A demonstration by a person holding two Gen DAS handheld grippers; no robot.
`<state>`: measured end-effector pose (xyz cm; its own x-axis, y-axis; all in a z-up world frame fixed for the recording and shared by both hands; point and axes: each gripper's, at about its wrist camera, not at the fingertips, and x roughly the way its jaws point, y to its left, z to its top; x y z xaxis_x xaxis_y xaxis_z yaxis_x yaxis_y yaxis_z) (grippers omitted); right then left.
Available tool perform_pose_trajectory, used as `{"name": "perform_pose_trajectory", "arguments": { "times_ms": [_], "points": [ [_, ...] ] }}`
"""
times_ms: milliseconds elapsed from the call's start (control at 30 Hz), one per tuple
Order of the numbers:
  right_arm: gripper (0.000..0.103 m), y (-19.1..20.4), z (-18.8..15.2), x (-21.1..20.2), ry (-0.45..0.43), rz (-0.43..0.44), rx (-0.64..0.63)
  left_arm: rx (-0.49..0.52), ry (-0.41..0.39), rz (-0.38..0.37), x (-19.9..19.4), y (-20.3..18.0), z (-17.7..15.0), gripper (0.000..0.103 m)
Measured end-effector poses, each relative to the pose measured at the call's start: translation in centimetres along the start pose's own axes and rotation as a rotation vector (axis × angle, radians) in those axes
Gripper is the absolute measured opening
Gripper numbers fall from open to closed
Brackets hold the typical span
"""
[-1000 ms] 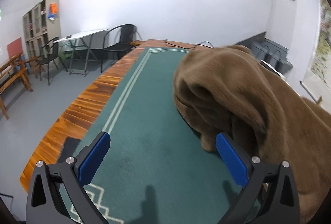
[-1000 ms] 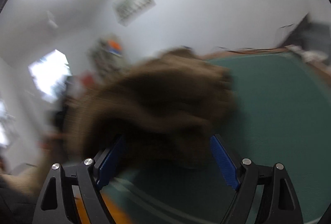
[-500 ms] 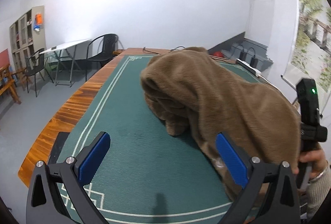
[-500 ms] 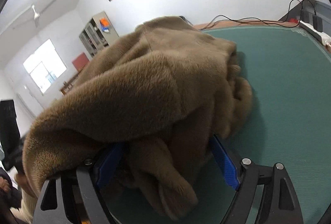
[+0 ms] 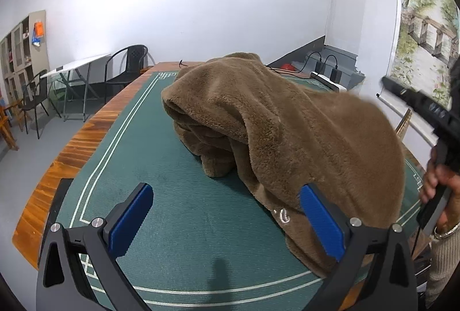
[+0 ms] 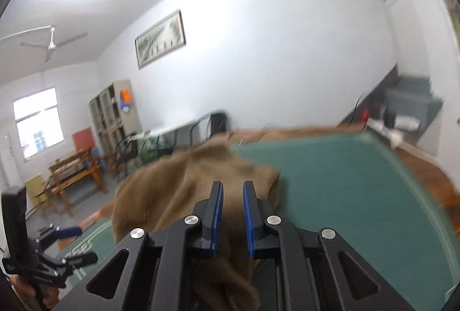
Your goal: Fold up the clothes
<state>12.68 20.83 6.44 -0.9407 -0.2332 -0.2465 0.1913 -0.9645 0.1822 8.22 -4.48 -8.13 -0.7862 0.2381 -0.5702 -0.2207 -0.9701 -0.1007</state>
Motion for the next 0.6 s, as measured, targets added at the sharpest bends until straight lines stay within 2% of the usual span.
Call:
{"name": "perform_pose_trajectory", "arguments": {
  "times_ms": [67,200,267,300,333,600],
  "points": [
    [0.016,0.1,0.6,-1.1,-0.041,-0.007,-0.012,-0.002,0.005,0.005,0.1,0.2,-0.2,0.103],
    [0.018,0.1,0.6,-1.9,-0.054,0.021,0.012,-0.022,0.015,0.016,0.2,0.9,-0.7,0.103],
    [0.047,0.0,0.1,-1.5,-0.021,0.073,0.017,-0.036,0.025,0.024,0.4,1.4,-1.0,0.103],
    [0.087,0.0,-0.2,-1.6,-0.013,0.074,0.011,-0.043,0.030,0.026,0.6,1.6,-1.1,0.103],
    [0.102,0.0,-0.6,-1.8,-0.005,0.074,0.005,-0.050,0.034,0.028,0.7,1.9,-1.2,0.103],
    [0.102,-0.9,-3.0,-2.0,0.066,0.080,-0.014,-0.137,0.060,0.011,2.0,4.0,-0.4,0.103]
  ]
}}
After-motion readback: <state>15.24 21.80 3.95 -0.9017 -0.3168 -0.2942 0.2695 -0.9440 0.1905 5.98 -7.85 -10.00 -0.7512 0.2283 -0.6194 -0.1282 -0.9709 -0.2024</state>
